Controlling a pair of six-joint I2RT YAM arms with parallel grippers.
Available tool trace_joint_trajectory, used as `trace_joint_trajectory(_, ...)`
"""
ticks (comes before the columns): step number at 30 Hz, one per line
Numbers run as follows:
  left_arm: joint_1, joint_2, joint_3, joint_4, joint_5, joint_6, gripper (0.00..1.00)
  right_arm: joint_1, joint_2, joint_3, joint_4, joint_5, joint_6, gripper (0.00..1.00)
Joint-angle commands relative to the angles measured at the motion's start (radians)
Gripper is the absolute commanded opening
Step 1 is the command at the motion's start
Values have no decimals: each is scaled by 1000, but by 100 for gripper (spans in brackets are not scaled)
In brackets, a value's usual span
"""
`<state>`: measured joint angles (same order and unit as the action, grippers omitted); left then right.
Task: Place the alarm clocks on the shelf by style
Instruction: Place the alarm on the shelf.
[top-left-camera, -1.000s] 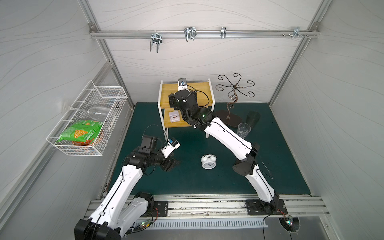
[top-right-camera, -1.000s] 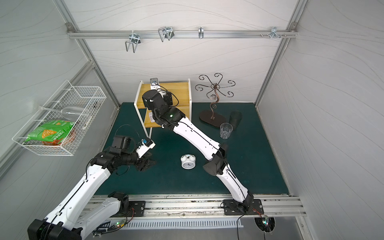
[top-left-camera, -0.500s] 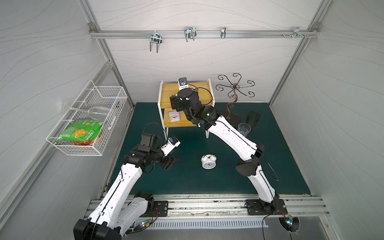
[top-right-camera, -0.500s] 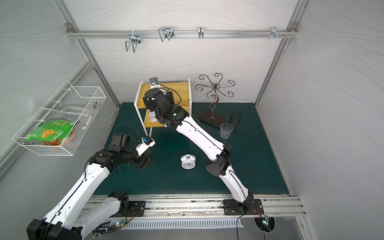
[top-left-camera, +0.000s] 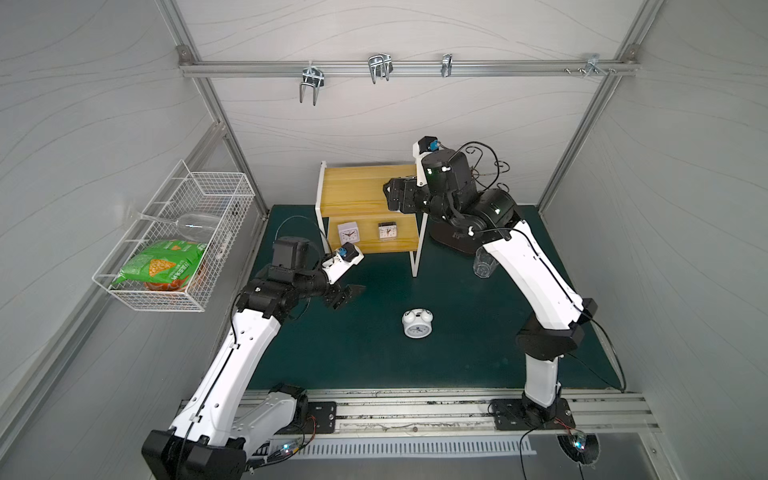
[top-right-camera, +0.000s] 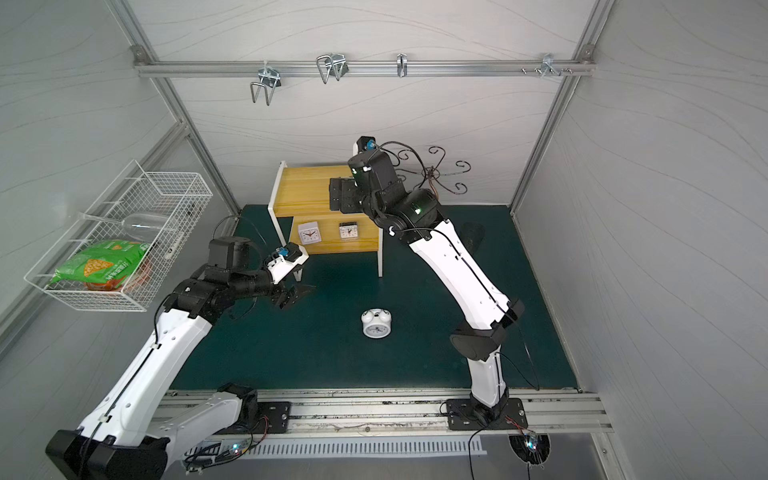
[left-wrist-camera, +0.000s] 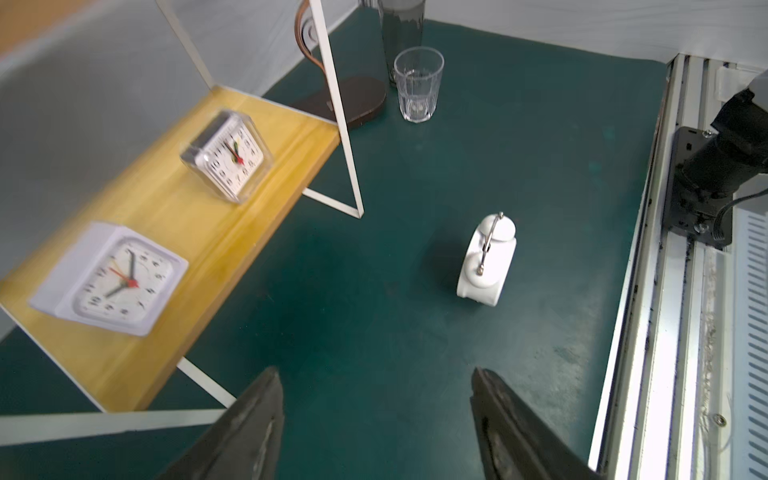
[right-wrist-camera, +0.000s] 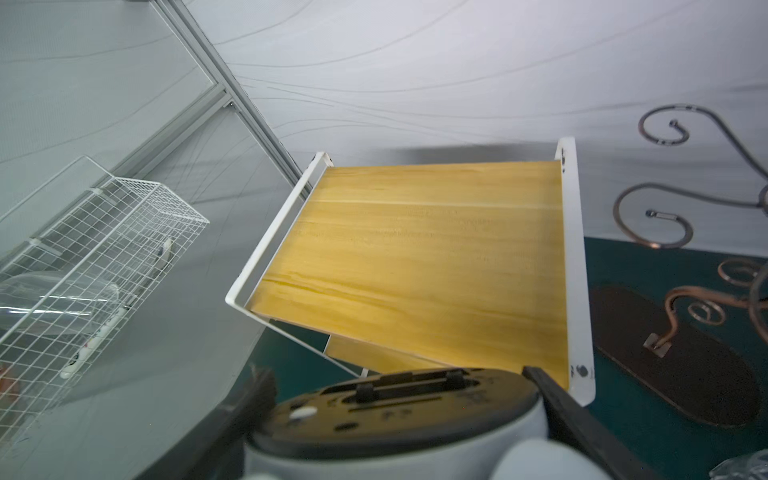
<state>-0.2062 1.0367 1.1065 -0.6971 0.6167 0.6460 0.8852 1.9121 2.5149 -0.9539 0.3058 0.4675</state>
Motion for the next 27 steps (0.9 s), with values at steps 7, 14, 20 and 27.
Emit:
trace_joint_trajectory(7, -43, 40, 113, 99, 114, -66, 81, -16, -53, -127, -48, -282, 216, 59)
trace_joint_trajectory(14, -88, 59, 124, 101, 87, -65, 85, -12, -103, -277, 39, -340, 330, 59)
trace_joint_trajectory(20, -96, 68, 119, 142, 69, -117, 85, 31, -137, -360, 92, -333, 366, 60)
trace_joint_trajectory(27, -106, 69, 116, 161, 47, -137, 81, 66, -154, -394, 121, -317, 383, 60)
